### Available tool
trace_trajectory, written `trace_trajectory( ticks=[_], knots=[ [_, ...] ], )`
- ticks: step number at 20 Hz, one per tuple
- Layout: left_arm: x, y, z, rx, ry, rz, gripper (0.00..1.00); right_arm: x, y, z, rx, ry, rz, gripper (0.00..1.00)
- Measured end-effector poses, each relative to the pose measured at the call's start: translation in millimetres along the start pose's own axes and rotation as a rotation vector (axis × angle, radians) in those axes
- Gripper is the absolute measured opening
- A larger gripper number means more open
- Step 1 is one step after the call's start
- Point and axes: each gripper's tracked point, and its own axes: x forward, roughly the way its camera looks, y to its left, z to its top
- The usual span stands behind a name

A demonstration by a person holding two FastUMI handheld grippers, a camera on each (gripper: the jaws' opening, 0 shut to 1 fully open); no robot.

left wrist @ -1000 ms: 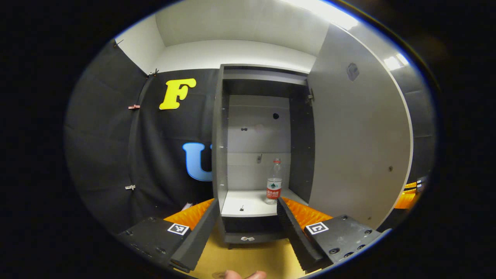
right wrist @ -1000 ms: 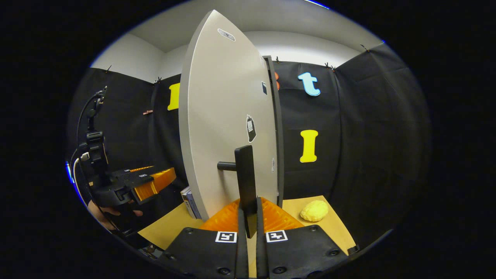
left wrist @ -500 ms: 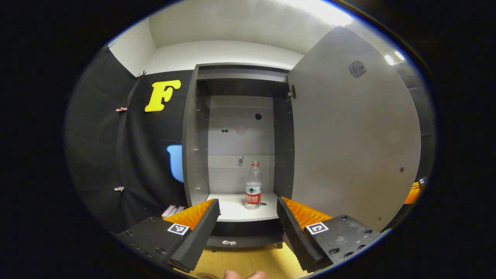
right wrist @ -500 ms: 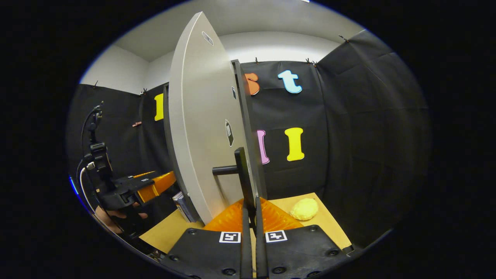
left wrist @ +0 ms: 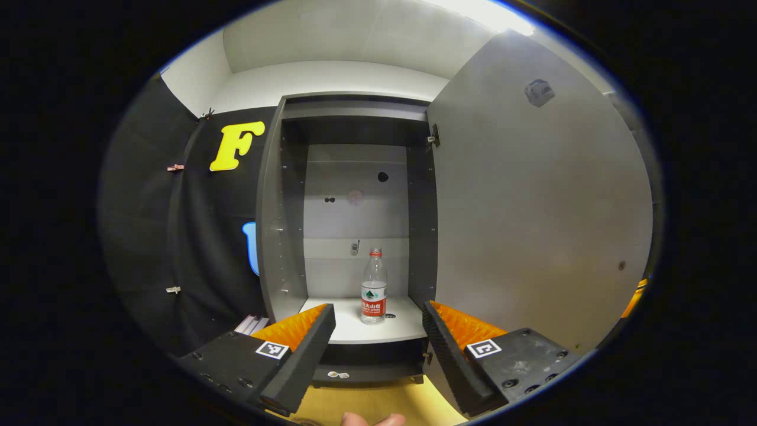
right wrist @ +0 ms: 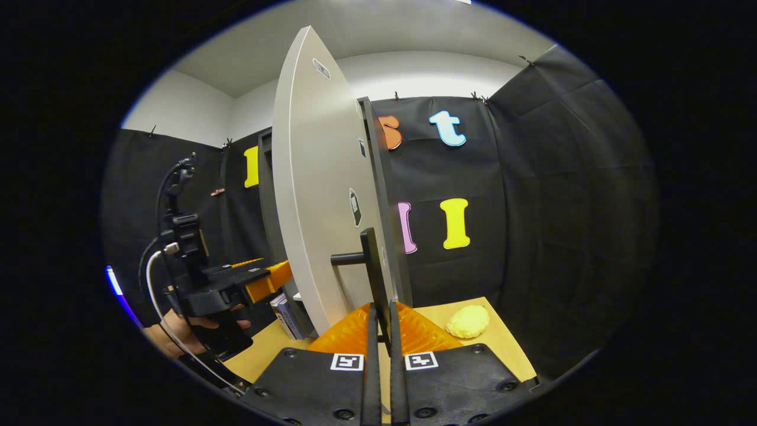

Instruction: Open the cabinet door with the right hand, grasp the bottle in the cabinet with the left hand and place it on the coaster, then close the cabinet door with the right hand.

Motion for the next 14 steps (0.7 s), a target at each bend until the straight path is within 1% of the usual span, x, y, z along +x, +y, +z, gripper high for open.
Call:
trace_trajectory(
  ticks=[1, 4, 6, 7, 8, 9, 11, 12, 14],
  knots=[
    [10.1, -1.0, -0.1, 0.003, -0.002, -0.005, 0.94, -3.6, 0.8, -0.5, 0.001, 0.001, 0.007, 0.12],
    [41.7, -2.2, -3.9, 0.023, -0.004, -0.015, 0.94, -13.2, -10.2, 6.9, -0.034, -0.037, -0.002, 0.11],
    [66.3, -0.6, -10.3, 0.024, 0.001, -0.018, 0.94, -14.7, -23.7, 3.1, -0.032, -0.03, -0.029, 0.12],
    [79.8, -1.2, -13.2, 0.025, 0.007, -0.022, 0.93, -22.3, -36.4, 2.6, -0.027, -0.029, -0.068, 0.18],
    [94.1, -1.5, -19.0, 0.031, 0.014, -0.027, 0.93, -28.1, -51.6, 4.3, -0.018, -0.036, -0.112, 0.37],
    [108.1, -2.6, -24.6, 0.041, 0.026, -0.034, 0.94, -25.6, -66.6, 6.0, -0.011, -0.049, -0.157, 0.36],
    [134.2, -4.0, -37.6, 0.067, 0.04, -0.043, 0.94, -23.6, -89.3, 9.3, -0.002, -0.07, -0.222, 0.79],
    [148.0, -4.9, -43.0, 0.077, 0.039, -0.044, 0.94, -22.3, -98.5, 11.4, -0.002, -0.078, -0.244, 1.0],
    [175.1, -4.3, -53.5, 0.077, 0.036, -0.029, 0.94, -17.6, -119.1, 5.7, -0.023, -0.077, -0.3, 1.0]
  ],
)
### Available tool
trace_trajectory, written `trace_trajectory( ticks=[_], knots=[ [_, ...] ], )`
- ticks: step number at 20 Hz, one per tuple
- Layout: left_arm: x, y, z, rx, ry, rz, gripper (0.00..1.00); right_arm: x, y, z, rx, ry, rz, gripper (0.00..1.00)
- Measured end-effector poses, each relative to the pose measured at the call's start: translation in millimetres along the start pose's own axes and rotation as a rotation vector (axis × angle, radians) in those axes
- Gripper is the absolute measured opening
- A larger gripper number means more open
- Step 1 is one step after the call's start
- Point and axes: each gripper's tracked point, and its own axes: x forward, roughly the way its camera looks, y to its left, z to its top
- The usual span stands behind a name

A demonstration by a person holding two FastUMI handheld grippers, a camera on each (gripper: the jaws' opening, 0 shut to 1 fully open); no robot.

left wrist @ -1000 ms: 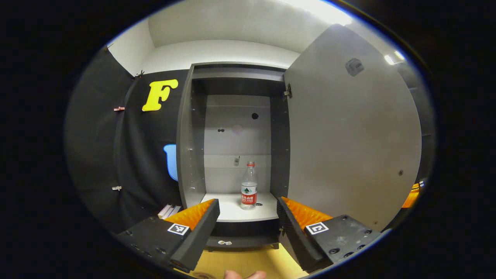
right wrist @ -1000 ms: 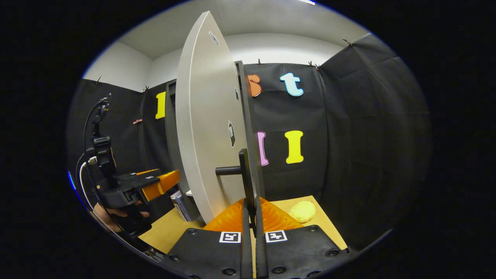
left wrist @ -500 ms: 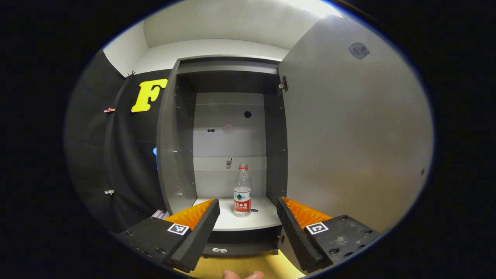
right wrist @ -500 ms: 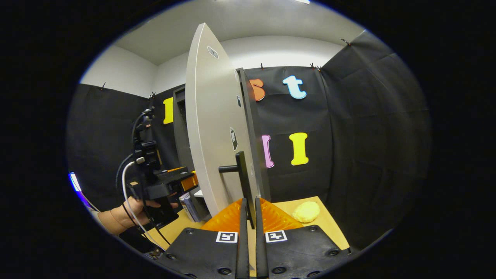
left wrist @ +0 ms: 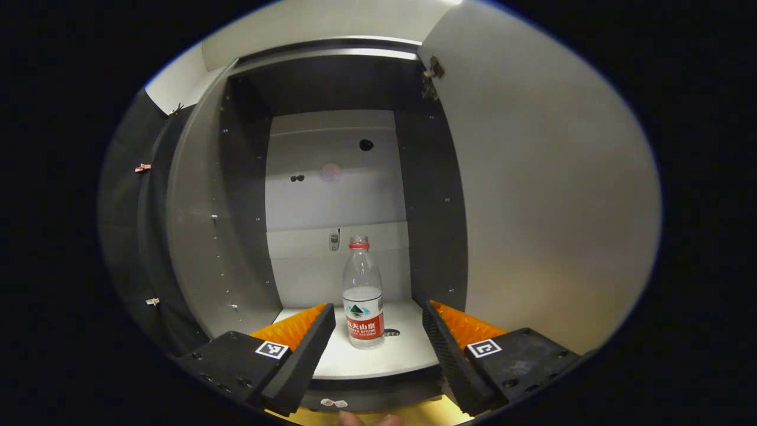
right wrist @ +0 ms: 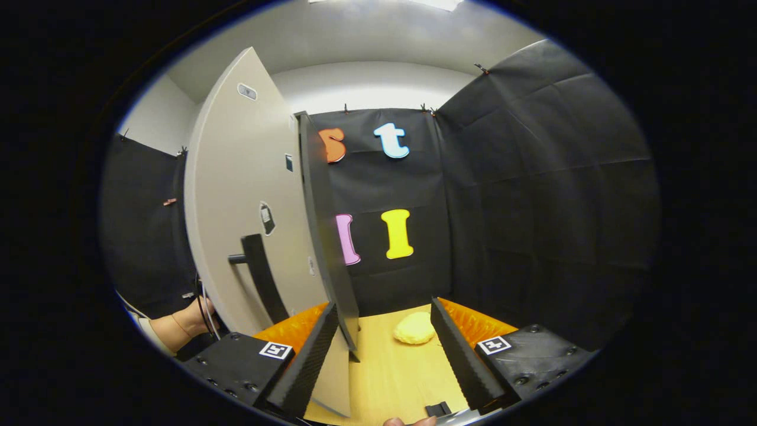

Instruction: Open the cabinet door with the right hand, grasp the bottle in the cabinet with the left hand and place it on the coaster, then close the cabinet door with the right hand.

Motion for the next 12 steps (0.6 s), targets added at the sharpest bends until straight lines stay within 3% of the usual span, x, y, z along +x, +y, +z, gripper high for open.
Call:
trace_trajectory(
  ticks=[6, 12],
  knots=[
    [72.5, 21.2, -25.5, 0.001, 0.036, 0.101, 0.94, 17.5, -29.4, -8.4, -0.04, 0.018, -0.073, 0.98],
    [114.5, 29.8, -42.2, -0.028, 0.064, 0.122, 0.94, 31.1, -47.5, -11.5, -0.04, 0.026, -0.109, 0.98]
  ],
)
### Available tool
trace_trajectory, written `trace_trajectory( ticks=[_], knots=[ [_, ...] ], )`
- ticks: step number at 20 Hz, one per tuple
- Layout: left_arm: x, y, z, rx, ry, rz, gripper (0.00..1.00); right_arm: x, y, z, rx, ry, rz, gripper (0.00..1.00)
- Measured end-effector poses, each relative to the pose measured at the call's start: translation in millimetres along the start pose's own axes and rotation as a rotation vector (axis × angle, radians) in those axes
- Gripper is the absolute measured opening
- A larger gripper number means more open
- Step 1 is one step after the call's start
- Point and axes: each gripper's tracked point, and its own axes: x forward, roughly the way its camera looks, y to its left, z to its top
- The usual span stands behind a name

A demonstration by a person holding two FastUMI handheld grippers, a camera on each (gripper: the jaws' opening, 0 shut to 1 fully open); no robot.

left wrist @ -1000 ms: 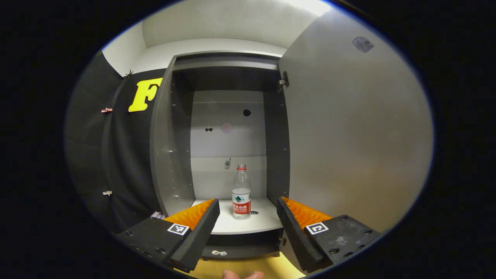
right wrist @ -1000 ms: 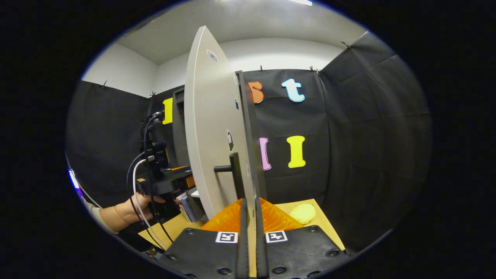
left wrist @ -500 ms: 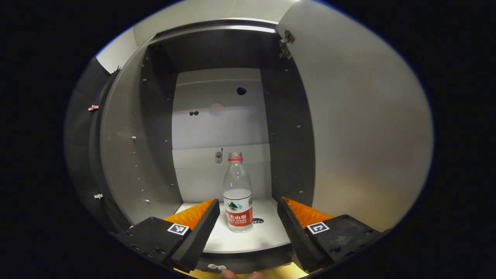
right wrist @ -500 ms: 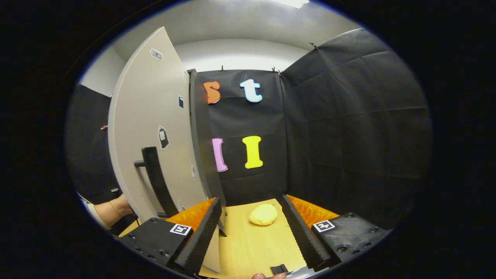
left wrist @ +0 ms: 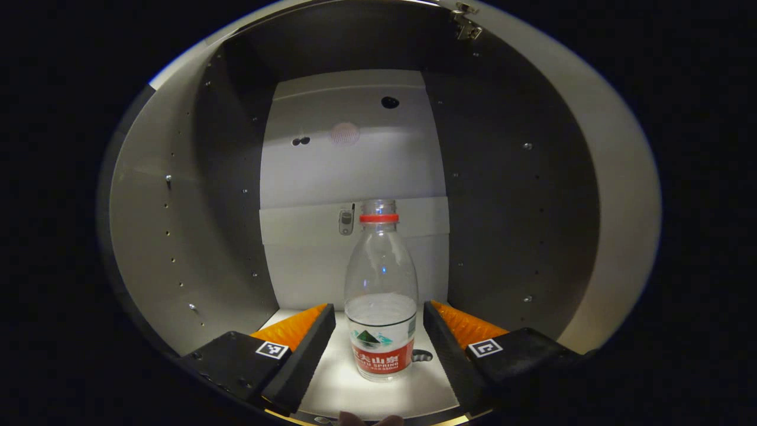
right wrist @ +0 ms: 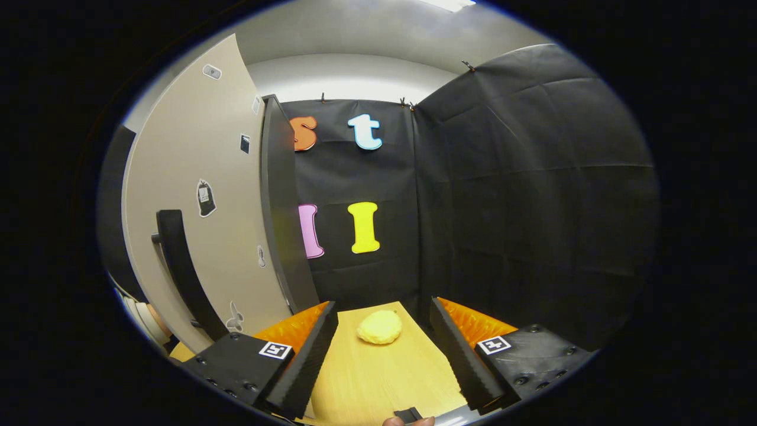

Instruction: Open the cabinet door with the right hand, grasp the bottle in the cabinet with the left hand and place it on the coaster, then close the cabinet door with the right hand.

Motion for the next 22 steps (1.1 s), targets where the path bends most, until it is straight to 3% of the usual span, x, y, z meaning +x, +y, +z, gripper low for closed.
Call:
trace_trajectory(
  ticks=[7, 8, 10, 18, 22],
  knots=[
    [23.5, -5.0, -18.2, -0.021, 0.026, -0.016, 0.94, 0.2, 0.5, -1.7, -0.014, -0.004, 0.003, 0.98],
    [20.2, -4.1, -16.5, -0.039, 0.023, -0.027, 0.78, -1.4, 1.2, -0.4, -0.016, -0.009, 0.003, 0.98],
    [11.5, 2.0, -10.5, -0.037, 0.02, -0.019, 0.77, -6.3, 4.1, 1.2, -0.009, -0.013, 0.01, 0.98],
    [-84.3, 44.0, 32.6, -0.003, -0.062, -0.036, 0.77, -20.2, 2.5, -4.4, -0.014, 0.007, -0.035, 0.98],
    [-145.9, 80.5, 36.8, -0.003, -0.089, -0.023, 0.76, -25.9, 21.1, 2.3, -0.016, -0.019, -0.003, 0.98]
  ],
)
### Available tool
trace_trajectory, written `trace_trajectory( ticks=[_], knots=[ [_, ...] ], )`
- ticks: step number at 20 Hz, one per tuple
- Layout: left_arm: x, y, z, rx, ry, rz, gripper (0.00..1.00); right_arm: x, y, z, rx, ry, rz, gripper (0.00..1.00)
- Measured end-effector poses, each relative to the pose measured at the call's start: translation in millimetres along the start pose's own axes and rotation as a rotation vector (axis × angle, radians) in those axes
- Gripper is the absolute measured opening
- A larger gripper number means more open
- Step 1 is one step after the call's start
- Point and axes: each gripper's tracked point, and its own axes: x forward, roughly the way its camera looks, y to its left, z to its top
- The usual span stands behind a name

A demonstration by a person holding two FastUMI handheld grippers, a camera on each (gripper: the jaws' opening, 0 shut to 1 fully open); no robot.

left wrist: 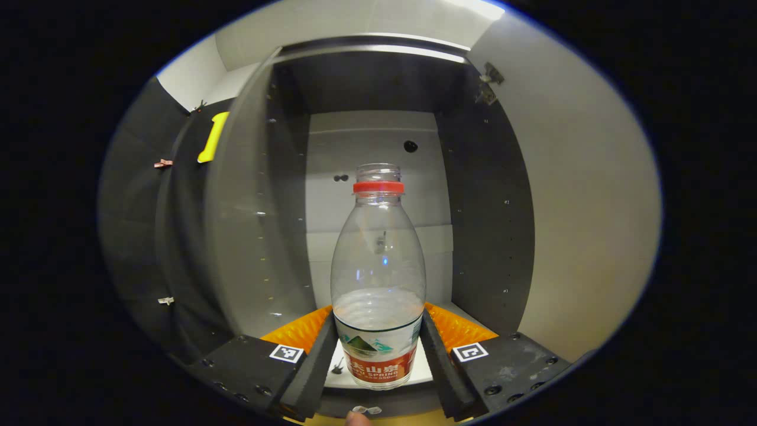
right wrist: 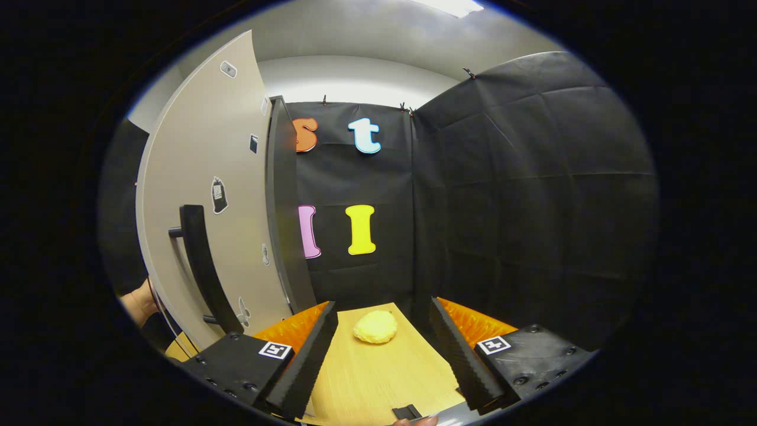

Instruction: Open the cabinet door with the right hand, grasp the bottle in the cabinet with the left hand and place it on the coaster, then close the cabinet door with the right hand.

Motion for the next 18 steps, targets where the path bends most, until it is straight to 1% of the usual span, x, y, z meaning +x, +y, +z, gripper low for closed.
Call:
trace_trajectory(
  ticks=[3, 8, 13, 18],
  knots=[
    [-44.0, 28.0, -5.6, -0.015, -0.005, 0.023, 0.77, -4.5, 19.5, 9.2, 0.025, -0.025, 0.044, 0.98],
    [-103.9, 64.4, -39.6, -0.013, -0.005, 0.053, 0.76, -5.1, 40.3, 17.7, 0.02, -0.056, 0.072, 0.98],
    [-154.0, 79.6, -91.3, -0.011, -0.013, 0.042, 0.77, -1.1, 37.6, 24.0, 0.019, -0.07, 0.043, 0.98],
    [-191.9, 84.8, -161.6, -0.04, 0.011, 0.011, 0.77, -3.2, 39.0, 29.2, 0.01, -0.091, 0.025, 0.97]
  ],
)
